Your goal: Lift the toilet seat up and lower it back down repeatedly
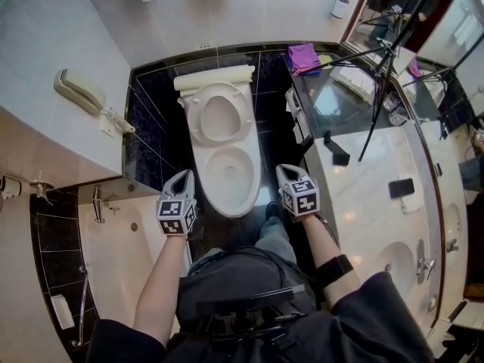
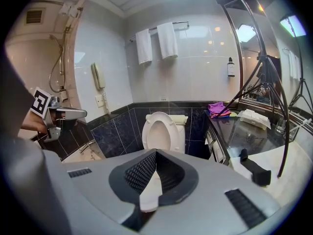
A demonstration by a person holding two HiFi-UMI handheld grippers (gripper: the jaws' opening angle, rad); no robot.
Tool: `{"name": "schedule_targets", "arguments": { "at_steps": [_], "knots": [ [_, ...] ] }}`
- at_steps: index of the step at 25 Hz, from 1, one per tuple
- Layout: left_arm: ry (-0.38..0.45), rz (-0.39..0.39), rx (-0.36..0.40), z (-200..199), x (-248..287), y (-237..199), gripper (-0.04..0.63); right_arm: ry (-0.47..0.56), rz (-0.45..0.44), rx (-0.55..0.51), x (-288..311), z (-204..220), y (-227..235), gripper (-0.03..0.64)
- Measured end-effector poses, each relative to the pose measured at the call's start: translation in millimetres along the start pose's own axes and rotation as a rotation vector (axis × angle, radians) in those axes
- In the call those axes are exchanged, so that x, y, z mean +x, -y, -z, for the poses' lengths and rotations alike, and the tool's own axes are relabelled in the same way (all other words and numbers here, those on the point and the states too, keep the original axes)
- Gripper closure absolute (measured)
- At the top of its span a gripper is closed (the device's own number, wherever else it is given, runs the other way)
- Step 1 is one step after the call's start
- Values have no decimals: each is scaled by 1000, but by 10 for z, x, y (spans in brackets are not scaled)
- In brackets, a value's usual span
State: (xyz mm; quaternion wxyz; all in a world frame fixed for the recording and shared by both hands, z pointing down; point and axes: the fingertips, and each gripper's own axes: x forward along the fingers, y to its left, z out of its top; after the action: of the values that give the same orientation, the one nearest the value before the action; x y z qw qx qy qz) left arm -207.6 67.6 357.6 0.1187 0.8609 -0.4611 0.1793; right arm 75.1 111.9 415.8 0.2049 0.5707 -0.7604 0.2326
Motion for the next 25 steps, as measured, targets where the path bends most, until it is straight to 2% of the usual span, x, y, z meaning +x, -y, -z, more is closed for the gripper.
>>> {"name": "schedule_targets", "arguments": {
  "at_steps": [5, 11, 14, 17, 20, 25],
  "knots": [
    [-9, -6, -7, -13, 98, -15, 595, -6, 15, -3, 98, -56, 108, 600],
    [-24, -20, -20, -7, 339, -51, 595, -22, 23, -64, 370, -300, 215, 595],
    [-27, -29, -16, -30, 521, -96, 595, -30, 16, -96, 576, -464, 274, 538],
    [-39, -39, -18, -36, 696, -132, 595, -40, 15, -151, 800, -618, 363, 521],
    [-51, -46, -23, -37, 888, -146, 595, -46, 9, -205, 1053, -761, 456, 455],
    [-62, -58, -12, -76, 1298, -179, 595, -50, -4, -305, 1599, -1002, 638, 431]
  ]
}}
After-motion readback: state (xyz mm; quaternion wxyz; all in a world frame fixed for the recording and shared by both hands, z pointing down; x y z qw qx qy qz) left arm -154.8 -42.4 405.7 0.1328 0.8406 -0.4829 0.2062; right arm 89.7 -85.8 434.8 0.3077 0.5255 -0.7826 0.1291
